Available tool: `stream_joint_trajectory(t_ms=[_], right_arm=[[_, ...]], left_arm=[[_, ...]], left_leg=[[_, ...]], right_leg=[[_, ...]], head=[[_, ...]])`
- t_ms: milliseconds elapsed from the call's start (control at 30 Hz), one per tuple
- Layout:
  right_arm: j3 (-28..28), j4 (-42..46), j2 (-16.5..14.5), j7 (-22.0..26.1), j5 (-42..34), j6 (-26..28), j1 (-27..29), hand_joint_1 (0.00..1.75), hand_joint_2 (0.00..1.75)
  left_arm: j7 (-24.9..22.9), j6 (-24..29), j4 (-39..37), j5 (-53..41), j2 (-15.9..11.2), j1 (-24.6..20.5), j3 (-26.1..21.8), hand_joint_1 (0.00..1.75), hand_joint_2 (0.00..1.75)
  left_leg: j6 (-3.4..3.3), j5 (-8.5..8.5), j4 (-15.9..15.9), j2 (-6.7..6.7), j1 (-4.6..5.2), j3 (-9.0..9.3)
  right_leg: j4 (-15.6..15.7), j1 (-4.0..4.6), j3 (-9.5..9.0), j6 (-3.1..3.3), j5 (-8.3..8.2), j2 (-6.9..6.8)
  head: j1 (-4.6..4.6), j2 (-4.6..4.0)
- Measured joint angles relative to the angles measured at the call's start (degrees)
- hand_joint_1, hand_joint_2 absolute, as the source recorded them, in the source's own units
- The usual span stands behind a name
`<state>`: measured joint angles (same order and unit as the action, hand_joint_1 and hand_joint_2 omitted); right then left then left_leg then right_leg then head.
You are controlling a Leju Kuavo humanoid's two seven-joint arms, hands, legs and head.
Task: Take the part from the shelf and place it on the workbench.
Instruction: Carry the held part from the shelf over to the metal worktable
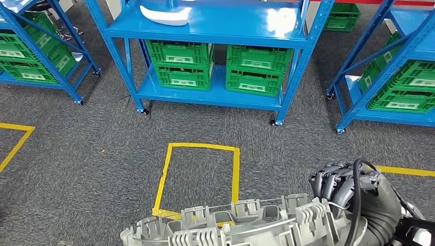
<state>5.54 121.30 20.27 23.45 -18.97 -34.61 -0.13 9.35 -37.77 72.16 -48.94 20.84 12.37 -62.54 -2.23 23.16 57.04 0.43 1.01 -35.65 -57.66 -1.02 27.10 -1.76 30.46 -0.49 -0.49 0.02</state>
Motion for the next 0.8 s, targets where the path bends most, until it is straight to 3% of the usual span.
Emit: stream_joint_trajectory(t_ms=[33,100,133,200,267,300,333,367,433,500,533,600,633,667,700,767,800], right_arm=[[0.0,0.0,0.0,0.0,0.0,0.0,0.0,1.75,1.75],[0.0,0.0,0.0,0.0,0.0,0.0,0.0,1.75,1.75],[0.0,0.0,0.0,0.0,0.0,0.0,0.0,1.75,1.75],[0.1,0.0,0.0,0.0,-0.1,0.0,-0.1,1.75,1.75],[0.1,0.0,0.0,-0.1,-0.1,0.0,0.0,1.75,1.75],[0.1,-0.1,0.0,-0.1,-0.2,0.1,0.0,1.75,1.75],[0.2,-0.1,0.0,-0.2,-0.3,0.1,0.1,1.75,1.75],[0.2,-0.1,0.0,-0.2,-0.4,0.1,0.3,1.75,1.75],[0.2,-0.1,-0.1,-0.3,-0.6,0.1,0.6,1.75,1.75],[0.2,0.0,-0.3,-0.4,-0.6,0.1,0.8,1.75,1.75],[0.2,0.0,-0.4,-0.4,-0.6,0.1,0.7,1.75,1.75],[0.3,0.0,-0.7,-0.5,-0.6,0.0,0.6,1.75,1.75],[0.3,0.0,-0.9,-0.5,-0.5,0.0,0.6,1.75,1.75],[0.3,0.0,-1.0,-0.6,-0.4,-0.1,0.5,1.75,1.75],[0.3,-0.1,-1.1,-0.6,-0.4,-0.1,0.3,1.75,1.75],[0.5,-0.3,-1.4,-0.9,-0.3,-0.2,-0.3,1.75,1.75],[0.6,-0.4,-1.5,-1.1,-0.3,-0.3,-0.7,1.75,1.75]], left_arm=[[0.0,0.0,0.0,0.0,0.0,0.0,0.1,0.00,1.75],[0.0,0.0,0.0,0.1,0.0,0.2,0.1,0.00,1.75],[0.0,0.0,0.0,0.1,0.0,0.4,0.1,0.00,1.75],[0.0,0.0,0.0,0.1,-0.1,0.6,0.1,0.00,1.75],[0.2,-0.1,0.0,0.0,-0.1,0.7,0.1,0.00,1.75],[0.4,-0.2,0.0,-0.2,-0.1,0.7,0.1,0.00,1.75],[0.7,-0.4,0.0,-0.6,-0.1,0.7,0.1,0.00,1.75],[1.0,-0.5,0.0,-1.1,-0.1,0.6,0.1,0.00,1.75],[1.5,-0.6,0.0,-2.4,-0.1,0.2,0.1,0.00,1.75],[1.9,-0.6,0.0,-3.7,-0.2,-0.3,-0.2,0.00,1.75],[2.2,-0.5,0.0,-4.2,-0.2,-0.7,-0.4,0.00,1.75],[2.9,-0.5,0.0,-5.2,-0.2,-1.3,-1.1,0.00,1.75],[3.4,-0.5,0.0,-5.7,-0.2,-1.6,-1.5,0.00,1.75],[3.9,-0.5,-0.1,-6.2,-0.2,-2.0,-1.8,0.00,1.75],[4.4,-0.5,-0.2,-6.6,-0.1,-2.4,-2.2,0.00,1.75],[5.7,-0.5,-0.8,-7.7,-0.1,-3.3,-2.9,0.00,1.75],[6.4,-0.4,-1.3,-8.3,-0.1,-3.7,-3.2,0.00,1.75]], left_leg=[[0.28,-0.48,0.2,0.02,-0.01,-0.46],[0.85,-1.06,0.4,-0.05,-0.18,-1.04],[1.25,-0.21,0.9,-0.17,-0.32,-1.39],[2.16,4.49,5.0,-0.42,-0.76,-2.57],[2.95,9.73,12.4,-0.45,-1.28,-4.08],[3.19,10.72,15.4,-0.45,-1.50,-4.37],[3.33,10.35,16.8,-0.45,-1.68,-3.87],[3.36,8.99,16.2,-0.45,-1.80,-2.37],[3.12,6.41,9.3,-0.50,-1.88,3.32],[2.60,6.88,1.0,-0.58,-1.61,8.79],[2.31,7.56,-1.3,-0.61,-1.39,10.07],[1.44,7.14,-2.7,-0.55,-1.12,10.02],[0.89,6.43,-3.0,-0.45,-1.10,9.58],[0.29,5.59,-3.2,-0.34,-1.13,8.98],[-0.18,4.75,-3.4,-0.24,-1.15,8.23],[-0.67,3.29,-3.1,-0.17,-0.82,6.29],[-0.73,2.61,-2.9,-0.16,-0.65,5.23]], right_leg=[[1.6,0.23,-0.72,0.36,0.68,0.04],[2.0,0.20,-0.05,0.98,0.17,-0.01],[2.0,0.06,0.40,1.48,-0.34,-0.07],[2.1,-0.28,1.43,2.26,-1.49,-0.24],[1.9,-0.26,2.85,2.47,-2.67,-0.28],[1.8,-0.26,3.68,2.39,-3.25,-0.29],[1.6,-0.28,4.55,2.26,-3.82,-0.29],[1.5,-0.31,5.38,2.09,-4.34,-0.27],[1.2,-0.33,6.58,1.67,-5.26,-0.24],[1.2,-0.24,7.19,0.99,-6.23,-0.29],[1.3,-0.27,7.42,0.58,-6.77,-0.35],[1.6,-0.40,7.84,-0.17,-7.75,-0.46],[1.4,-0.46,8.21,-0.27,-7.45,-0.42],[0.4,-0.45,8.76,-0.11,-6.12,-0.34],[-1.8,-0.44,9.58,0.28,-3.76,-0.26],[-9.3,-0.40,11.50,0.84,1.59,-0.09],[-13.1,-0.40,12.07,0.68,2.99,-0.05]], head=[[-0.02,0.00],[0.00,0.00],[-0.07,0.00],[-0.21,0.00],[-0.33,0.00],[-0.33,0.00],[-0.34,0.00],[-0.35,0.00],[-0.36,0.00],[-0.32,0.00],[-0.31,0.00],[-0.28,0.00],[-0.26,0.00],[-0.20,0.00],[-0.13,0.00],[-0.06,0.00],[-0.08,0.00]])
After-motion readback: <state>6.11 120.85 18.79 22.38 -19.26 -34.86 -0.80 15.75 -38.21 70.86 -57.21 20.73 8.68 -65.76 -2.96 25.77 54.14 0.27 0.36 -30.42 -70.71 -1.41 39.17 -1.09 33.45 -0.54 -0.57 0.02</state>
